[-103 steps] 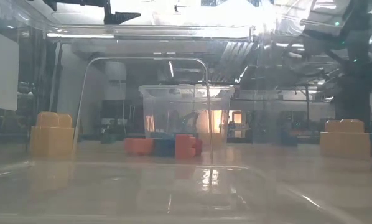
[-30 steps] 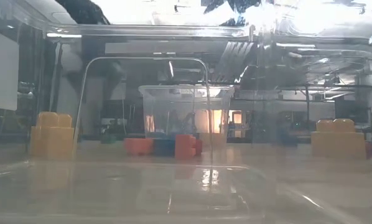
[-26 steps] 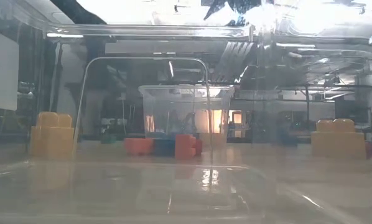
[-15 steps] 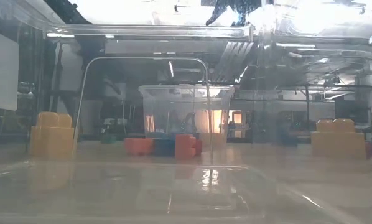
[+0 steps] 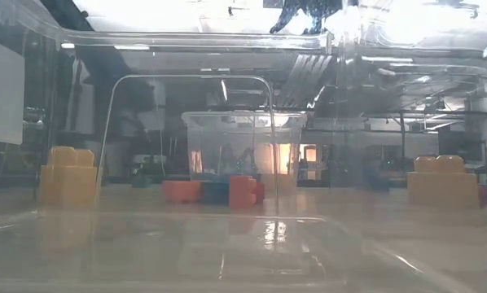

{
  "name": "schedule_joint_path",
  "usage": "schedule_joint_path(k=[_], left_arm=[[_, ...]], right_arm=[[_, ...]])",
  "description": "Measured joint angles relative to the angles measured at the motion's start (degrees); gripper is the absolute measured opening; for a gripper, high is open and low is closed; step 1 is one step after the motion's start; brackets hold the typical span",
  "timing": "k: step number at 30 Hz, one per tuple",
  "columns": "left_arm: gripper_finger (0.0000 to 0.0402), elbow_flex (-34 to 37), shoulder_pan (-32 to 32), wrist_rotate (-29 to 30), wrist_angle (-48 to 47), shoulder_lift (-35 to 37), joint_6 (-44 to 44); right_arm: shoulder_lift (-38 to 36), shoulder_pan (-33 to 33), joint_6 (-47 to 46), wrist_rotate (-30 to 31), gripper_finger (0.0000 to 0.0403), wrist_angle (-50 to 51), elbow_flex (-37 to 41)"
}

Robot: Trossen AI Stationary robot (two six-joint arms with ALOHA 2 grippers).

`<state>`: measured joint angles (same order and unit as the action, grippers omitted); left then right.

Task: Sort blocks by size
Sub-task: Put the small blue game piece into the bottom transparent bin

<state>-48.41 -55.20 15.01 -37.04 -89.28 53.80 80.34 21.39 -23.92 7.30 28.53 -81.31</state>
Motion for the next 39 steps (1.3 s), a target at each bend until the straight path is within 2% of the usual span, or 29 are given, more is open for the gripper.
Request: schedule_joint_path(k=[6,12,16,20,32,39], left_arm=[[0.0376,0.0,0.0,2.3,1.0,-0.1,2.9],[0.0346,1.1,1.5,2.4,-1.2,-0.1,6.3],[0.0328,4.6,2.6,3.5,-0.9,-0.1,9.4],[0.0317,8.6,2.5,4.0,4.4,0.1,12.7],[0.0314,8.7,2.3,10.7,9.3,-0.4,9.7],[0.0314,8.6,2.5,10.6,9.6,-1.1,11.8]], right_arm=[[0.0,0.0,0.0,0.0,0.0296,0.0,0.0],[0.0,0.0,0.0,0.0,0.0296,0.0,0.0],[0.0,0.0,0.0,0.0,0.0296,0.1,0.0],[0.0,0.0,0.0,0.0,0.0296,0.5,0.0],[0.0,0.0,0.0,-0.3,0.0296,2.5,0.0],[0.0,0.0,-0.2,-0.4,0.0296,2.7,0.0]])
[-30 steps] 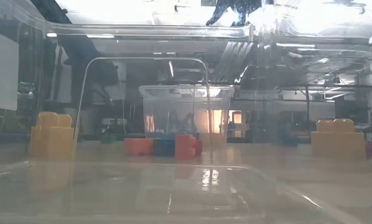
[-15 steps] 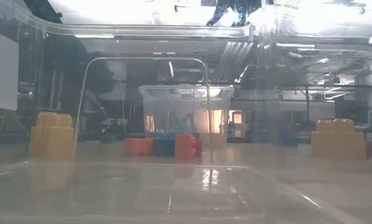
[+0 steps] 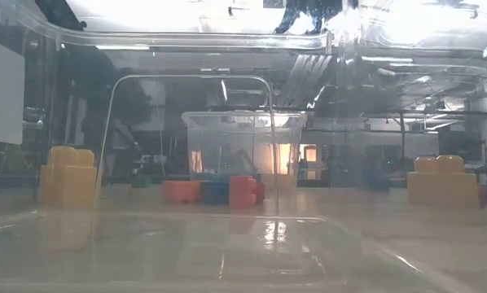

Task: Sort blocks by size
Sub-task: Put the small blue game piece into the bottom transparent bin

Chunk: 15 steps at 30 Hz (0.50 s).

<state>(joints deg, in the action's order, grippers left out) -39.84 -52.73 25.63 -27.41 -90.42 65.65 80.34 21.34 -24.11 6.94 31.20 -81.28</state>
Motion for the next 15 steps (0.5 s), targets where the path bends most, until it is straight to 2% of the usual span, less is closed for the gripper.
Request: schedule_joint_path(k=[4,7,10,15], left_arm=[[0.0307,-0.1,1.7,2.0,1.6,-2.4,3.0],[0.0282,-0.2,3.4,3.9,3.0,-4.6,5.0],[0.0236,-0.2,4.8,5.2,3.4,-5.7,6.6],[0.0131,-0.3,5.1,5.0,1.9,-5.5,9.2]], right_arm=[[0.0,0.0,-0.4,0.0,0.0296,0.1,0.0],[0.0,0.0,-0.5,-0.1,0.0296,0.4,0.0],[0.0,0.0,-1.8,-0.3,0.0296,1.2,0.0],[0.0,-0.1,-2.0,-0.5,0.0296,2.2,0.0]])
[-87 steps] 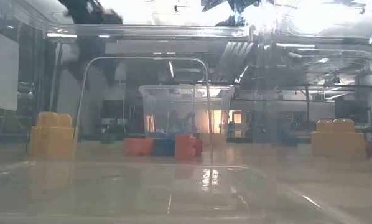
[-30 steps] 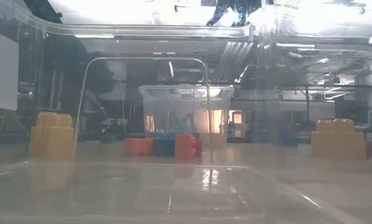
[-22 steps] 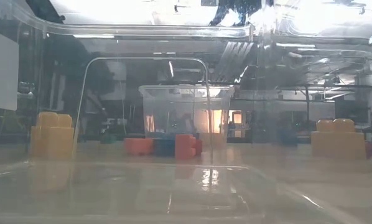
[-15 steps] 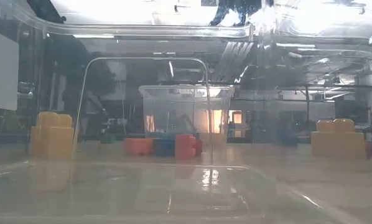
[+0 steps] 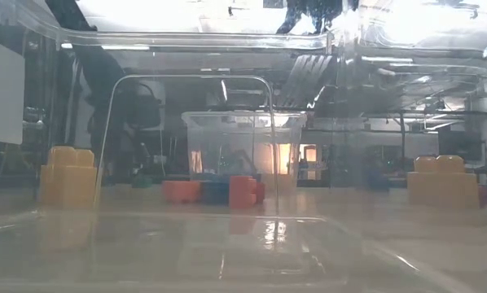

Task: Sort blocks by size
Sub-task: Put the small blue game piece into the bottom transparent bin

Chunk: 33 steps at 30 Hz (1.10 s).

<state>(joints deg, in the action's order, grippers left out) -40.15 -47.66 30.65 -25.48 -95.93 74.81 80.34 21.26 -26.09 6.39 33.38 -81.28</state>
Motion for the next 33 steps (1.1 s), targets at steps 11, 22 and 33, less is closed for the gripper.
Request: schedule_joint_path(k=[11,22,33], left_arm=[[0.0105,0.7,5.1,-7.5,-2.7,8.1,-16.3],[0.0105,0.4,15.8,-17.6,16.0,42.4,-36.6],[0.0105,0.3,50.8,-16.9,25.7,41.9,-23.1]], right_arm=[[0.0,0.0,0.5,0.0,0.0296,-0.3,0.0],[0.0,0.2,1.4,0.0,0.0296,-5.6,0.0],[0.0,0.1,7.8,-4.1,0.0296,-5.6,0.0]])
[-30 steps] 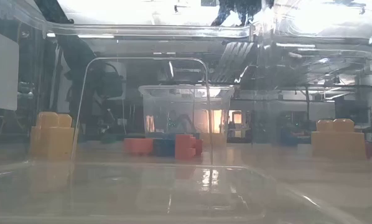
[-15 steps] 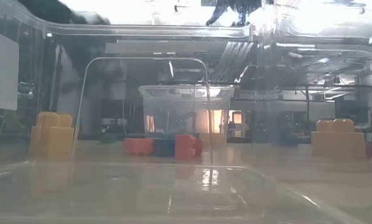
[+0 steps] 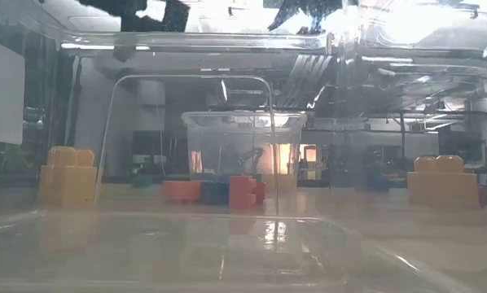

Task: Sort blocks by size
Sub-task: Put the small blue game piece into the bottom transparent bin

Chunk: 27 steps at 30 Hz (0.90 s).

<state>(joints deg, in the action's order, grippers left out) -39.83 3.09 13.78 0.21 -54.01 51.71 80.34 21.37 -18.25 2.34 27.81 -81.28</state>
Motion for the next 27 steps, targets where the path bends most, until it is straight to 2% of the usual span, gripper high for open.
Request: schedule_joint_path(k=[4,7,12,15,17,23,27], left_arm=[[0.0105,-3.9,9.6,-1.9,0.9,-8.8,-0.5],[0.0105,-9.1,12.6,-7.5,-2.3,-14.2,-5.3],[0.0115,-18.6,15.2,-16.5,-16.1,-19.6,-18.8],[0.0117,-21.7,17.5,-17.6,-23.6,-21.0,-27.5],[0.0117,-21.9,19.2,-17.6,-24.4,-21.7,-32.0],[0.0119,-21.9,23.6,-17.7,-19.8,-25.4,-40.5],[0.0121,-21.9,25.4,-17.7,-16.8,-29.1,-43.5]], right_arm=[[-0.1,-0.1,-0.5,-5.9,0.0296,-1.4,0.0],[-0.1,-2.0,-4.3,-12.5,0.0296,-4.7,0.0],[-0.1,-9.9,-9.2,-14.2,0.0296,-11.4,0.0],[-0.2,-15.7,-11.9,-9.0,0.0296,-13.2,0.0],[-0.2,-19.5,-13.9,-4.0,0.0296,-13.2,0.0],[-0.2,-28.9,-20.8,8.6,0.0296,-13.1,0.0],[-0.2,-33.6,-22.6,14.1,0.0296,-13.1,0.0]])
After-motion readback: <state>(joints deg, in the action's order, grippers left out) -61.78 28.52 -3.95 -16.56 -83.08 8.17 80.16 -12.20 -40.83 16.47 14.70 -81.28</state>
